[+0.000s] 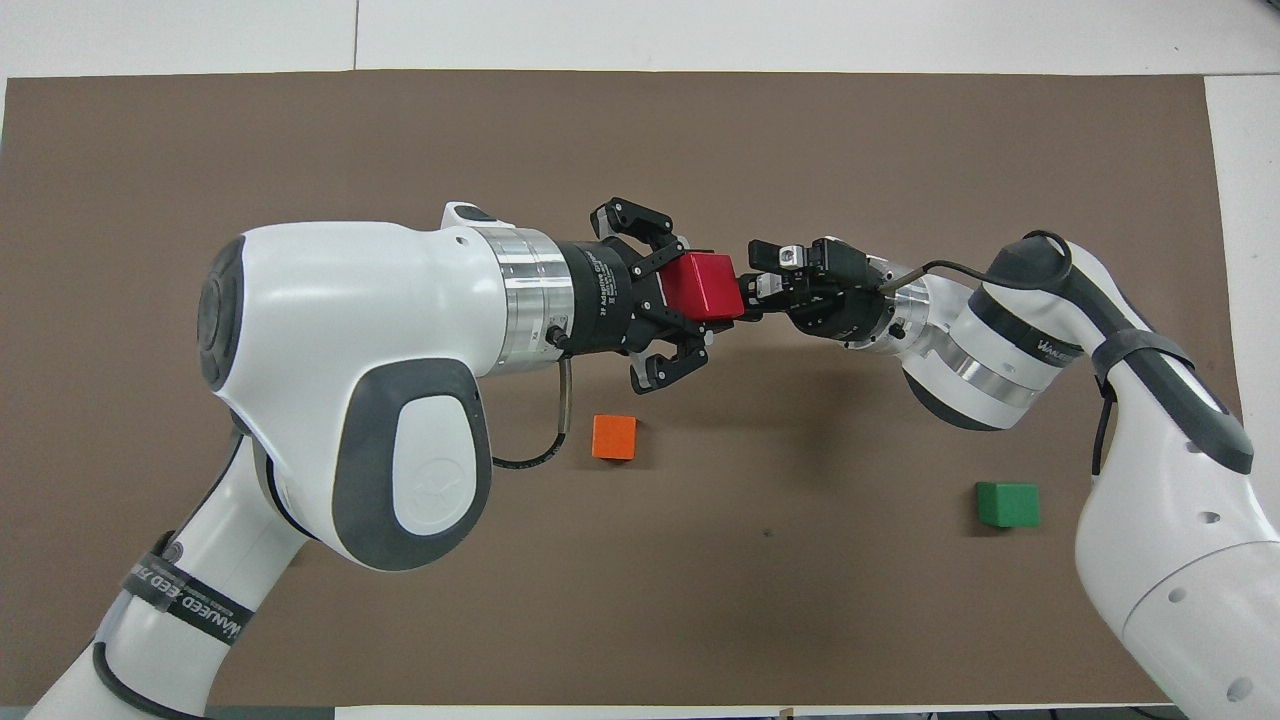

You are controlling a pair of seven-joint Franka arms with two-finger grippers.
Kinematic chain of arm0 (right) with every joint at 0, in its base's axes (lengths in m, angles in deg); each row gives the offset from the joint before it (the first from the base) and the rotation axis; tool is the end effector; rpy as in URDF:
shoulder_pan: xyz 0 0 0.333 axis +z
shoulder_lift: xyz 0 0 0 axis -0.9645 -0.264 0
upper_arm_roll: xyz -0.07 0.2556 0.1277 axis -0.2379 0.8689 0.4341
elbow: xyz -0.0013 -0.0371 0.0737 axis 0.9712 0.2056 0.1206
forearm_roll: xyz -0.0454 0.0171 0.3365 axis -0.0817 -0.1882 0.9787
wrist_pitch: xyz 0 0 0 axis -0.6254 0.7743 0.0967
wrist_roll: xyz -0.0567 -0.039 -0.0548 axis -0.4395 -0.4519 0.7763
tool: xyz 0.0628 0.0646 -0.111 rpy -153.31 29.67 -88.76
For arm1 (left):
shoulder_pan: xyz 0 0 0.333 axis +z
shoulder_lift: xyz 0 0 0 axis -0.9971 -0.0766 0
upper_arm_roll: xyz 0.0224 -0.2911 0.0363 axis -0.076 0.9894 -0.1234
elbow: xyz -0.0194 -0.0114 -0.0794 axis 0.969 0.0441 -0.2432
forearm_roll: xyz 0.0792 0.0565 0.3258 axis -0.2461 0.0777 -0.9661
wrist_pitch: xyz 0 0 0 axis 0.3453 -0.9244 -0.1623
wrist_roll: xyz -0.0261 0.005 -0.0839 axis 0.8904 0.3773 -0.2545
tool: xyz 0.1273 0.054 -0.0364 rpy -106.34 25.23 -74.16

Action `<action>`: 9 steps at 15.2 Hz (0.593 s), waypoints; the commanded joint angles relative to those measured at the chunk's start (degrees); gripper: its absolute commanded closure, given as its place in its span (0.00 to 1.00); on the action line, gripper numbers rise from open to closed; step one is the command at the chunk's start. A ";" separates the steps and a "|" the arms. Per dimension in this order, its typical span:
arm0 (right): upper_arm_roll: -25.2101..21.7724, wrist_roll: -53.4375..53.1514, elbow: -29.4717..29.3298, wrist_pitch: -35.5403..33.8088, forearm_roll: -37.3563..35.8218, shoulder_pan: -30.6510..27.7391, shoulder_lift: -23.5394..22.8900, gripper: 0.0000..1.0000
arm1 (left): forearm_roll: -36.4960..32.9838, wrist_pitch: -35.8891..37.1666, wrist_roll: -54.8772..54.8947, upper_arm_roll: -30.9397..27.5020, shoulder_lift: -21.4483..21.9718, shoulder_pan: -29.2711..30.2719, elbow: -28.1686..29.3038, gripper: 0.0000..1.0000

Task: Transfer red block to right arm and stack on blue block
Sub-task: 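Close the right gripper on the red cube held by the left gripper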

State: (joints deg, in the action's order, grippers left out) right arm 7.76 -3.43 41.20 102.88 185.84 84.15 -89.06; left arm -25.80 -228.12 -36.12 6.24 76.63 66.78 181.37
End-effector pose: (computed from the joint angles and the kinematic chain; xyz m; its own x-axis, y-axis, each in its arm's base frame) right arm 0.5390 0.2293 0.3865 0.9956 -0.0354 -0.0869 -0.0545 0.5350 -0.8431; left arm 0.4627 -0.3863 0.5144 -0.0869 0.6591 -0.7470 0.9832 0.1777 0.0424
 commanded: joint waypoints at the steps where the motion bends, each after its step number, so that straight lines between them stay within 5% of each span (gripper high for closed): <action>1: 0.37 1.17 0.50 0.97 0.89 -0.23 0.09 0.00 | 1.41 -5.32 0.55 -0.92 0.31 -2.52 1.70 1.00; 9: 0.37 1.35 0.24 2.29 0.62 0.12 0.09 0.07 | 1.32 -7.90 0.82 -0.92 -1.28 -3.32 1.52 1.00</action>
State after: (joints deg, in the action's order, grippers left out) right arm 7.78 -3.43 41.23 103.88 185.84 84.23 -89.08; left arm -25.79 -234.98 -36.05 6.10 75.23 64.50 182.23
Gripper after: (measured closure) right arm 0.000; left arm 0.449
